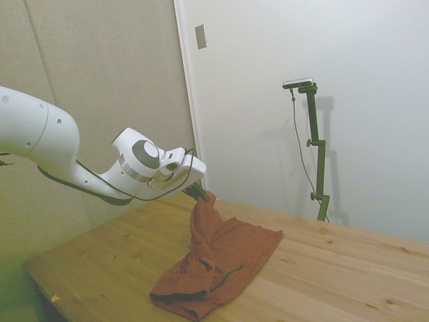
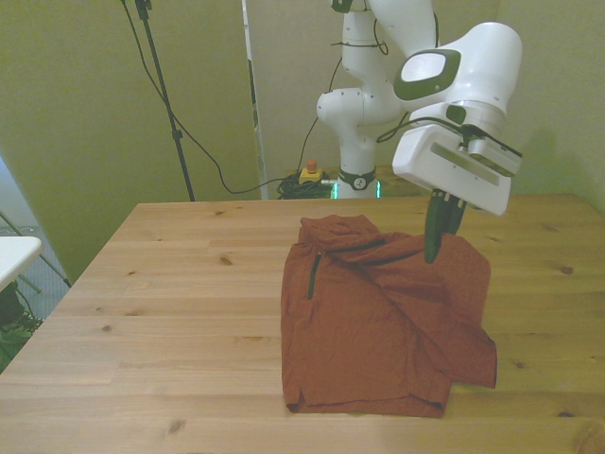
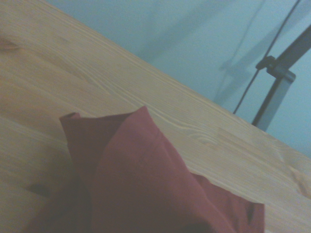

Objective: Fold the shorts

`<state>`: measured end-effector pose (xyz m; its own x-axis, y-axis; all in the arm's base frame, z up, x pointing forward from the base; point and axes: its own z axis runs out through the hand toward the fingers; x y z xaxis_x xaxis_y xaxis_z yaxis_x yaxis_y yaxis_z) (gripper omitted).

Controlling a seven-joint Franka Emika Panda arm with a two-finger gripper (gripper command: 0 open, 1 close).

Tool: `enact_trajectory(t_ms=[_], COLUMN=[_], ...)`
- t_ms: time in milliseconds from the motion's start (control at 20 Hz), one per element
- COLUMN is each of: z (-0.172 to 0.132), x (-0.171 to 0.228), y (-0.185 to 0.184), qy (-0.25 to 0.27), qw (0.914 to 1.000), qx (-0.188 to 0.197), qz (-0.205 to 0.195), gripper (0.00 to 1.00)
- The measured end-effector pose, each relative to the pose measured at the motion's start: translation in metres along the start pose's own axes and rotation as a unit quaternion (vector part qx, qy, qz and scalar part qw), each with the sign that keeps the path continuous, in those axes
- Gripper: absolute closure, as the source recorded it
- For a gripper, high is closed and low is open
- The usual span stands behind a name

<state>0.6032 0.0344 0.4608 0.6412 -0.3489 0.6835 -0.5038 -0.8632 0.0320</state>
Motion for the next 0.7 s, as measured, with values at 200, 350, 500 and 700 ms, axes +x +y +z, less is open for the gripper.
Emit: enact_trajectory(t_ms=[200,350,500,700], z=[0.015,0.032,0.045,0.067], x=[0.026,0.041,0.06,0.074], y=[0.038,0.061,0.072,0.085], qy=[-0.008,-0.018,-0.023,-0.037], qw=[0.9997,0.9989,0.9982,0.997], qx=[-0.018,-0.029,-0.029,-0.03], qz=[0.017,0.033,0.048,0.061], gripper=[1.0,1.0,1.0,1.0])
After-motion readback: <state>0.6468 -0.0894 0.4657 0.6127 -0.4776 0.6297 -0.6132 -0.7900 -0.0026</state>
